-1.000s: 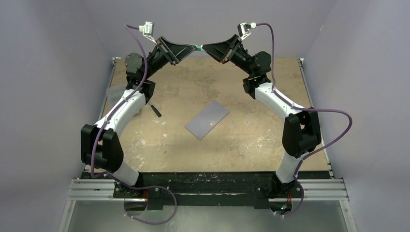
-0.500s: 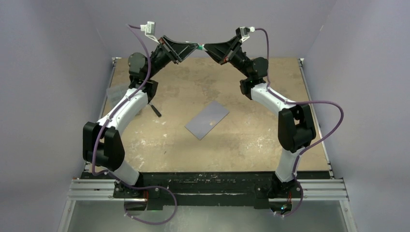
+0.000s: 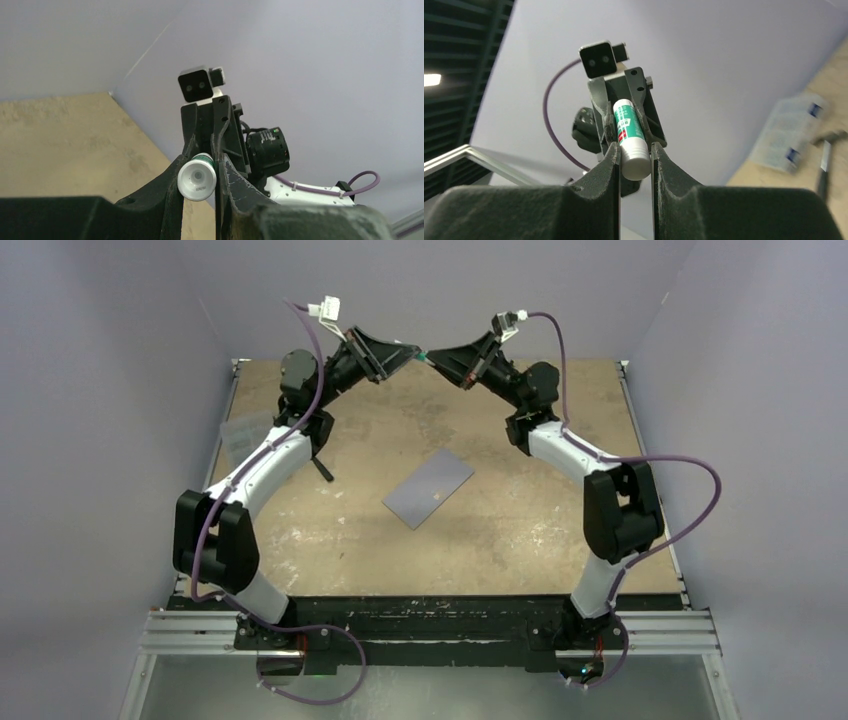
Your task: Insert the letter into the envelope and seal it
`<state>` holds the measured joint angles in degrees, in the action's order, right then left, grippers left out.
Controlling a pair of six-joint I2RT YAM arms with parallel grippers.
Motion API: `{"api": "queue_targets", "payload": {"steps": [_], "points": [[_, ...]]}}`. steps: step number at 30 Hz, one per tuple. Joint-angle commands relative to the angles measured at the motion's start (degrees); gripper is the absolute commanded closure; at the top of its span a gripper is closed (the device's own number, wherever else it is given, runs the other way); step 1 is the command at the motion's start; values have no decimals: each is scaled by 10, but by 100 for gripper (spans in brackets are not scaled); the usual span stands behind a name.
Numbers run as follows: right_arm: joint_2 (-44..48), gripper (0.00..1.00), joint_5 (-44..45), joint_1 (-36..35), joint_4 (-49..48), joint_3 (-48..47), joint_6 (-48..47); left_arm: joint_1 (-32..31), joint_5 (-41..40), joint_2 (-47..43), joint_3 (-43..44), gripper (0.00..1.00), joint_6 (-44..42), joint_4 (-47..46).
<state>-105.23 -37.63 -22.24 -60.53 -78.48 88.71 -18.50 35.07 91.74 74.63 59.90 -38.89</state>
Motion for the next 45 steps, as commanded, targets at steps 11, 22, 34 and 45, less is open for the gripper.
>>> {"api": "queue_targets", "payload": {"steps": [11, 22, 34, 45], "points": [[152, 31, -60, 21, 35, 187, -75, 14, 90, 42, -98, 100, 321, -203], [182, 23, -40, 22, 180, 172, -153, 17, 80, 45, -102, 100, 347, -235], [148, 37, -39, 25, 186, 111, -155, 16, 90, 18, -105, 100, 297, -174], [141, 66, -41, 24, 158, 108, -141, 15, 92, 15, -110, 100, 295, -175]]}}
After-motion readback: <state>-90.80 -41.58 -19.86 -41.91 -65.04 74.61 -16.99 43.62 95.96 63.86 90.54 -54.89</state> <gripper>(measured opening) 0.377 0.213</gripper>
